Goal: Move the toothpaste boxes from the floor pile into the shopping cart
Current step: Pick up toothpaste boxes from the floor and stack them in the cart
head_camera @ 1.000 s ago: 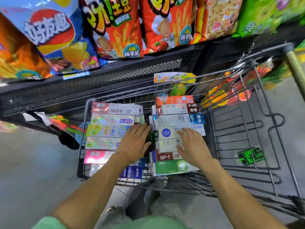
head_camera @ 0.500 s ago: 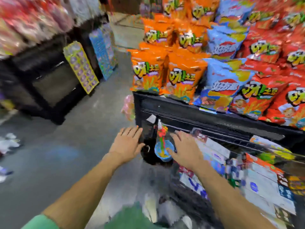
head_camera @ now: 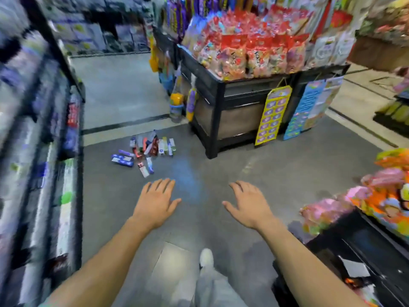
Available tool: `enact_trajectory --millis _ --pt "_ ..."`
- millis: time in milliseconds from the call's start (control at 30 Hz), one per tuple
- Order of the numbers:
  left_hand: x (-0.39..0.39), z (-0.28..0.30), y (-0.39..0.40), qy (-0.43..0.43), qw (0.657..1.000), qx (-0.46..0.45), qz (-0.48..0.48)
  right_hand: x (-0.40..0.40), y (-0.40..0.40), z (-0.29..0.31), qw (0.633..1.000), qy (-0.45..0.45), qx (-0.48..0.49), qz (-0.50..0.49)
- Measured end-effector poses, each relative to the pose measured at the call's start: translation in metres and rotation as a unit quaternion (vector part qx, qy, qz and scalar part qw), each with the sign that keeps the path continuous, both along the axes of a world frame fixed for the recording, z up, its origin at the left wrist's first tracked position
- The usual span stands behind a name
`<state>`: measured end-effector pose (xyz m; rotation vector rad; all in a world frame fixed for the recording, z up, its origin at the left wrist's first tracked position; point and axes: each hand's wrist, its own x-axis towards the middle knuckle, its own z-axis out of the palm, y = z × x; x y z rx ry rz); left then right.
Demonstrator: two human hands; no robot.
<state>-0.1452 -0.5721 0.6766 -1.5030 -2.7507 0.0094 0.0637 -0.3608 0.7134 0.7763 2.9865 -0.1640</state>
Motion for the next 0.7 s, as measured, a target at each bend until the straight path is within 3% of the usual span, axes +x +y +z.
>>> enact_trajectory --millis 367,700 --pt "-0.158 -0.007 0.036 -0.016 0.978 -0.006 0.207 -0.25 0.099 -0.021 0.989 -0.028 -0.029 0.144" --pt "-0.321 -0.038 0.075 -0.035 0.965 -0.032 0.259 -0.444 0.153 -0.055 0.976 -0.079 -0.028 0.202"
